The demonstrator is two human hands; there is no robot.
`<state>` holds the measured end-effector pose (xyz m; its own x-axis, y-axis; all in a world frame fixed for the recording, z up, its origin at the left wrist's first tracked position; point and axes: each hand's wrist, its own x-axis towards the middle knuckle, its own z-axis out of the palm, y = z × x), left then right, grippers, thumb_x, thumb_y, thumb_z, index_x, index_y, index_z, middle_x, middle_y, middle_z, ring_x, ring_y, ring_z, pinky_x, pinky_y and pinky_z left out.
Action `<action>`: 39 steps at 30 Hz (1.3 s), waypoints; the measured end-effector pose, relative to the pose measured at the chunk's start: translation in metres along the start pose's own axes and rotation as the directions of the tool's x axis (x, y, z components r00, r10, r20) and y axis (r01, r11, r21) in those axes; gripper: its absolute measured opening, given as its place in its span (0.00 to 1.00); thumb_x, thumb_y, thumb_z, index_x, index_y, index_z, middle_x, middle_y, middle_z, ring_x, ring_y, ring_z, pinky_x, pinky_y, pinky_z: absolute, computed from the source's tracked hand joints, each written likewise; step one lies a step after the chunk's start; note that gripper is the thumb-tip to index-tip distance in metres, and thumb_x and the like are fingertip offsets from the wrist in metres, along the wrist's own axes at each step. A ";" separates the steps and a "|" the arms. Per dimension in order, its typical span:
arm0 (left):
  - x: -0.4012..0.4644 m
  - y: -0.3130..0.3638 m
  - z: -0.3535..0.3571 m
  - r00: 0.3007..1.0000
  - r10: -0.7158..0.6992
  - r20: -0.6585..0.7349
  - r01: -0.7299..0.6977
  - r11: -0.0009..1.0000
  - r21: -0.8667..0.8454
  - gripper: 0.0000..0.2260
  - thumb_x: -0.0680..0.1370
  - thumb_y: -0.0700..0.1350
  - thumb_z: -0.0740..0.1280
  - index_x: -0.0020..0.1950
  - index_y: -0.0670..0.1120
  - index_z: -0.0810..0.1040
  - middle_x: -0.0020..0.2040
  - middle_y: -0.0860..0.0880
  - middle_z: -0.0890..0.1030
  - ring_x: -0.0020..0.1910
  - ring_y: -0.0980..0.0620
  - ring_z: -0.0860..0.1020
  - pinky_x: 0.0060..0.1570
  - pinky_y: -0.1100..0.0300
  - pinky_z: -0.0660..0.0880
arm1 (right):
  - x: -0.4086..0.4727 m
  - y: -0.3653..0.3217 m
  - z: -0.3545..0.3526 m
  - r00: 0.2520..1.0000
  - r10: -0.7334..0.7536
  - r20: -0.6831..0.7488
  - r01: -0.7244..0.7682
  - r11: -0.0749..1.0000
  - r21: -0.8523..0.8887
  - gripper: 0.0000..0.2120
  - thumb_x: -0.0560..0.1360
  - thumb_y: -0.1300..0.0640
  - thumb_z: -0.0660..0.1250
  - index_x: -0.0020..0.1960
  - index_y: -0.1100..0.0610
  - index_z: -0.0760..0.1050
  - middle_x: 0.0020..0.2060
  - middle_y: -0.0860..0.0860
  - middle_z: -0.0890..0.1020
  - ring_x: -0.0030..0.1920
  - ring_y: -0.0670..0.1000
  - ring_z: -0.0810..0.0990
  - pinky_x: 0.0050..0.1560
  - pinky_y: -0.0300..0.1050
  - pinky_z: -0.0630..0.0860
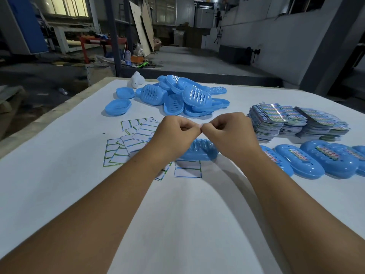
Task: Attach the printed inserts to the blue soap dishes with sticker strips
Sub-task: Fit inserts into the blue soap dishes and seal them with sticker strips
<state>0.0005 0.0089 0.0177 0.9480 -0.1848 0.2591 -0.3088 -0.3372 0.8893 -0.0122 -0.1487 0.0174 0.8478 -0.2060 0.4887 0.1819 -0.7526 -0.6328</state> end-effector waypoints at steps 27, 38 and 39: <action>0.010 -0.001 -0.010 0.979 -0.178 -0.101 0.181 0.983 0.019 0.12 0.73 0.57 0.74 0.36 0.51 0.82 0.28 0.58 0.81 0.21 0.67 0.74 0.25 0.65 0.66 | 0.003 0.000 -0.010 0.956 0.240 0.171 -0.277 0.931 0.240 0.13 0.70 0.47 0.74 0.32 0.55 0.84 0.29 0.52 0.84 0.28 0.48 0.74 0.24 0.39 0.70; 0.012 -0.006 -0.019 0.986 -0.162 -0.036 0.163 0.908 0.386 0.10 0.69 0.56 0.72 0.33 0.51 0.84 0.26 0.56 0.80 0.30 0.53 0.79 0.33 0.61 0.74 | -0.003 0.002 -0.009 0.933 0.263 0.245 -0.286 0.956 0.065 0.18 0.69 0.47 0.77 0.31 0.60 0.80 0.21 0.48 0.73 0.19 0.44 0.64 0.27 0.39 0.64; 0.011 -0.006 -0.020 0.987 -0.161 -0.026 0.157 0.897 0.414 0.08 0.68 0.55 0.72 0.33 0.52 0.84 0.26 0.55 0.81 0.28 0.54 0.79 0.31 0.61 0.74 | -0.003 0.002 -0.008 0.932 0.262 0.251 -0.282 0.958 0.050 0.18 0.69 0.47 0.77 0.31 0.61 0.80 0.22 0.50 0.73 0.20 0.45 0.63 0.28 0.40 0.64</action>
<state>0.0147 0.0273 0.0225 0.9870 -0.1041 0.1222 -0.1597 -0.7135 0.6822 -0.0189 -0.1545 0.0198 0.9627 -0.2320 0.1393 -0.0401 -0.6313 -0.7745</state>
